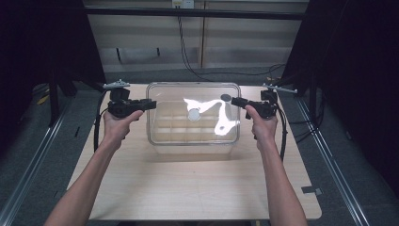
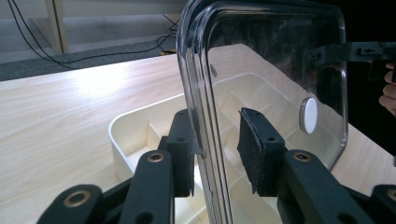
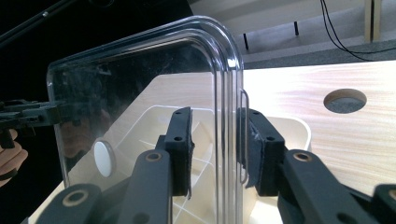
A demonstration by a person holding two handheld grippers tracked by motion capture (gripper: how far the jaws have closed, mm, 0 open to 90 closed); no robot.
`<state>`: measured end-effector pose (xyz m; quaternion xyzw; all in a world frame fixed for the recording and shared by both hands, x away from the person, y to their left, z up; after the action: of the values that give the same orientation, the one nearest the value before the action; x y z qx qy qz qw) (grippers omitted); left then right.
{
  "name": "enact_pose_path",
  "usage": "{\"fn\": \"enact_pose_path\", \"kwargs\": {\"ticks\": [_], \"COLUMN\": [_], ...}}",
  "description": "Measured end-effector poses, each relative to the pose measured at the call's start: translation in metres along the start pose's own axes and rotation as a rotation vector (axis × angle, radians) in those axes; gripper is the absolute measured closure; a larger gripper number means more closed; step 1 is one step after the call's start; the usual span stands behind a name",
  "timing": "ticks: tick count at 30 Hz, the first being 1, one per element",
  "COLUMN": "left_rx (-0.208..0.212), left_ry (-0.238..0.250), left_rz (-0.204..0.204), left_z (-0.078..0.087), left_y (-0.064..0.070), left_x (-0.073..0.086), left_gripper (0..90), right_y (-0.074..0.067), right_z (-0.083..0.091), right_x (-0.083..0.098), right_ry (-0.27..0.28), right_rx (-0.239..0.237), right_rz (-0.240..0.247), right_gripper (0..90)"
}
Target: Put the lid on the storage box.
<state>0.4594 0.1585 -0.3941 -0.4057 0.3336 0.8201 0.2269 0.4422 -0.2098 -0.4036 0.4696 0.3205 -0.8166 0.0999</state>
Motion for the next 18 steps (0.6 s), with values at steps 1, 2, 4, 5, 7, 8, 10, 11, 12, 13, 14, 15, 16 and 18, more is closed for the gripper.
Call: {"fn": "enact_pose_path", "kwargs": {"ticks": [1,2,4,5,7,8,10,11,12,13,14,15,16,18], "left_rx": [-0.003,-0.003,-0.002,-0.006,-0.012,-0.012,-0.01,-0.014,-0.014,-0.018,-0.01,-0.002,-0.002,-0.005], "left_ry": [-0.004,-0.004,-0.005,-0.008,-0.015,-0.015,-0.016,-0.024,-0.024,-0.034,-0.031,-0.033,-0.033,-0.045], "left_rz": [0.003,0.003,0.004,0.0,0.001,0.001,0.006,0.011,0.011,0.003,0.015,0.027,0.027,0.035], "left_z": [-0.003,-0.003,-0.004,-0.006,-0.008,-0.008,-0.01,-0.012,-0.012,-0.012,-0.014,-0.015,-0.015,-0.016], "left_y": [-0.002,-0.002,-0.003,-0.005,-0.007,-0.007,-0.008,-0.009,-0.009,-0.01,-0.013,-0.015,-0.015,-0.018], "left_x": [0.001,0.001,0.001,0.001,0.003,0.003,0.005,0.007,0.007,0.008,0.011,0.013,0.013,0.016], "left_gripper": [65.2,65.0,64.4,64.1,62.8,62.5,62.3,62.3,62.0,61.4,61.3,61.5,61.5,60.6], "right_y": [0.002,0.002,0.003,0.005,0.006,0.006,0.008,0.009,0.01,0.011,0.011,0.012,0.012,0.013], "right_z": [-0.002,-0.002,-0.003,-0.006,-0.008,-0.008,-0.009,-0.011,-0.011,-0.012,-0.013,-0.014,-0.014,-0.016], "right_x": [0.001,0.001,0.001,0.002,0.002,0.002,0.003,0.003,0.003,0.004,0.004,0.005,0.005,0.005], "right_ry": [0.0,0.0,0.001,0.0,0.005,0.005,0.009,0.005,0.005,0.006,0.003,0.003,0.003,0.004], "right_rx": [0.006,0.006,0.005,0.005,0.007,0.007,0.005,0.005,0.008,0.008,0.012,0.017,0.017,0.019], "right_rz": [-0.003,-0.003,-0.003,-0.009,-0.013,-0.013,-0.011,-0.011,-0.012,-0.013,-0.017,-0.016,-0.016,-0.021], "right_gripper": [66.6,66.6,66.6,66.5,66.4,66.4,66.3,66.3,66.3,66.3,66.2,66.1,66.1,66.2]}}
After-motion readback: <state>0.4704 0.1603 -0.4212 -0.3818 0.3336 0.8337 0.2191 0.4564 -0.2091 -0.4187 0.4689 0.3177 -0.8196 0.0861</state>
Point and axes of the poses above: each handheld gripper's, and its own axes: z roughly backward along the jaws, x roughly out of its underside, y roughly to its right, the point moved 6 cm from there along -z, roughly forward along the jaws, and after that the axes turned 4 degrees about z, right-handed, at the moved point
